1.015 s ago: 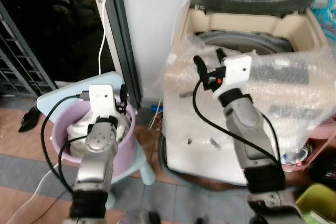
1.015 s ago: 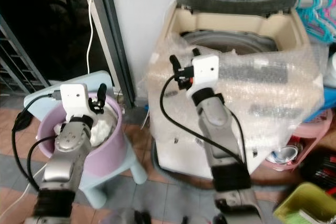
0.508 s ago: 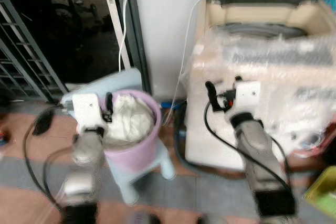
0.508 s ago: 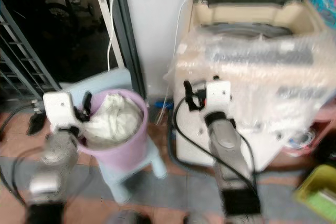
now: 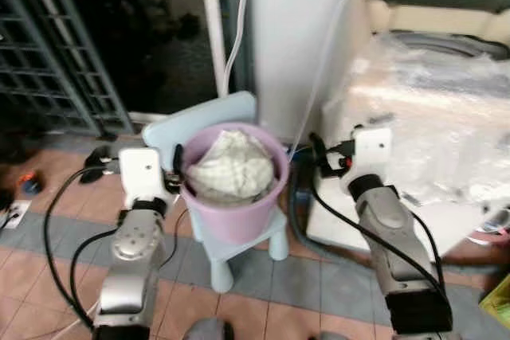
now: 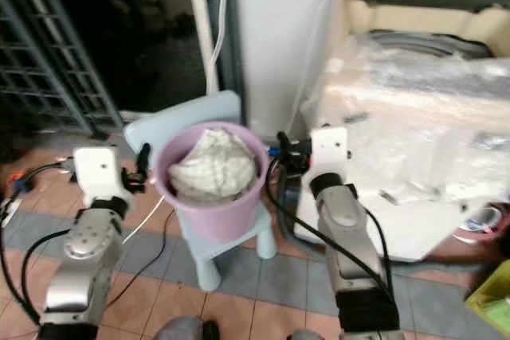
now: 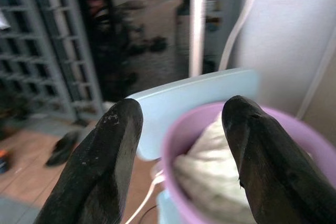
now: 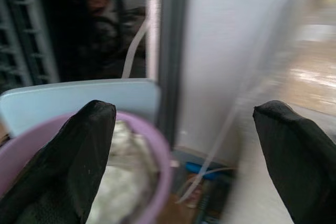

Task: Clothes washing

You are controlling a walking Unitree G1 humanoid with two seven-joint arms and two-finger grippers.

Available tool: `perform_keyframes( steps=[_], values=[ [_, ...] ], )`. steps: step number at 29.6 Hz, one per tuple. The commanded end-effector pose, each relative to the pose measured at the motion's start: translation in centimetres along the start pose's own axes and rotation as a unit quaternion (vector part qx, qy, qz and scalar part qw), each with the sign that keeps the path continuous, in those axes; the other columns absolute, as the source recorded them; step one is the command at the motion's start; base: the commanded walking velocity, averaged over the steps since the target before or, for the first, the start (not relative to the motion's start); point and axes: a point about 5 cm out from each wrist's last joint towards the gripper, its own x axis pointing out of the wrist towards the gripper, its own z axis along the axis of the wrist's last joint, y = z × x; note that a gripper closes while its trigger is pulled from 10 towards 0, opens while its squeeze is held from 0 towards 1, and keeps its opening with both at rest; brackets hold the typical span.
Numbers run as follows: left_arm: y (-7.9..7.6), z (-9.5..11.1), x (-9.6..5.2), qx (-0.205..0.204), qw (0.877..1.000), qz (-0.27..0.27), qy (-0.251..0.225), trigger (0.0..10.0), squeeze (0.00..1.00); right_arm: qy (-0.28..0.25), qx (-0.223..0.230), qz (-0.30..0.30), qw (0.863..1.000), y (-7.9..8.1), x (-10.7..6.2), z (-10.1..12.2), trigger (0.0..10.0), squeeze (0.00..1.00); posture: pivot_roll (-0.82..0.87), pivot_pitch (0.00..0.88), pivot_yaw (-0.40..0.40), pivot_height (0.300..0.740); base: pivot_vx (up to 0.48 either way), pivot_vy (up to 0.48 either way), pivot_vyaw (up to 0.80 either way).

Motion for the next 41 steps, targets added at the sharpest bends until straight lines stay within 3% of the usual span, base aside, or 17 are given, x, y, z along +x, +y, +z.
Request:
perform_keyframes(
  steps=[1,13,15,17,25,32,41],
  values=[
    [0.5,0.3,-0.1,0.004,1.0,0.006,-0.004,10.0,0.0,-0.001,0.003,0.007,1.0,0.4,0.4,0.3,10.0,0.35,0.02,0.079,0.06,0.74,0.0,0.0,0.8],
    [-0.1,0.3,0.0,-0.006,1.0,0.0,-0.004,10.0,0.0,0.004,0.003,0.014,1.0,0.6,0.4,0.3,10.0,0.33,0.01,0.089,0.05,0.74,0.249,0.0,0.78],
    [-0.2,0.3,0.0,-0.007,1.0,0.0,-0.003,10.0,0.0,0.004,0.003,0.016,1.0,0.6,0.5,0.3,10.0,0.21,0.01,0.09,0.049,0.74,0.268,0.0,0.0],
    [-0.2,0.2,0.0,-0.008,1.0,0.0,-0.002,10.0,0.0,0.006,0.002,0.018,1.0,0.6,0.5,0.3,10.0,0.0,0.01,0.091,0.045,0.74,0.257,0.0,0.0],
    [-0.5,0.2,-0.4,-0.013,1.0,0.007,-0.003,10.0,0.0,0.042,-0.022,0.018,0.999,0.2,0.4,-0.6,10.0,0.0,-0.01,0.098,0.028,0.74,0.246,0.0,0.0],
    [-0.6,-0.4,-1.0,-0.017,1.0,0.014,0.012,10.0,0.0,0.144,-0.052,0.016,0.988,-1.0,0.7,-3.3,10.0,0.0,0.0,0.129,-0.001,0.74,0.035,0.0,0.0],
    [-0.2,-0.6,-2.7,-0.021,0.999,0.026,0.017,10.0,0.0,0.206,-0.076,0.048,0.974,-1.3,1.1,-4.9,10.0,0.0,0.03,0.19,-0.041,0.74,0.135,0.0,0.0]
  ],
)
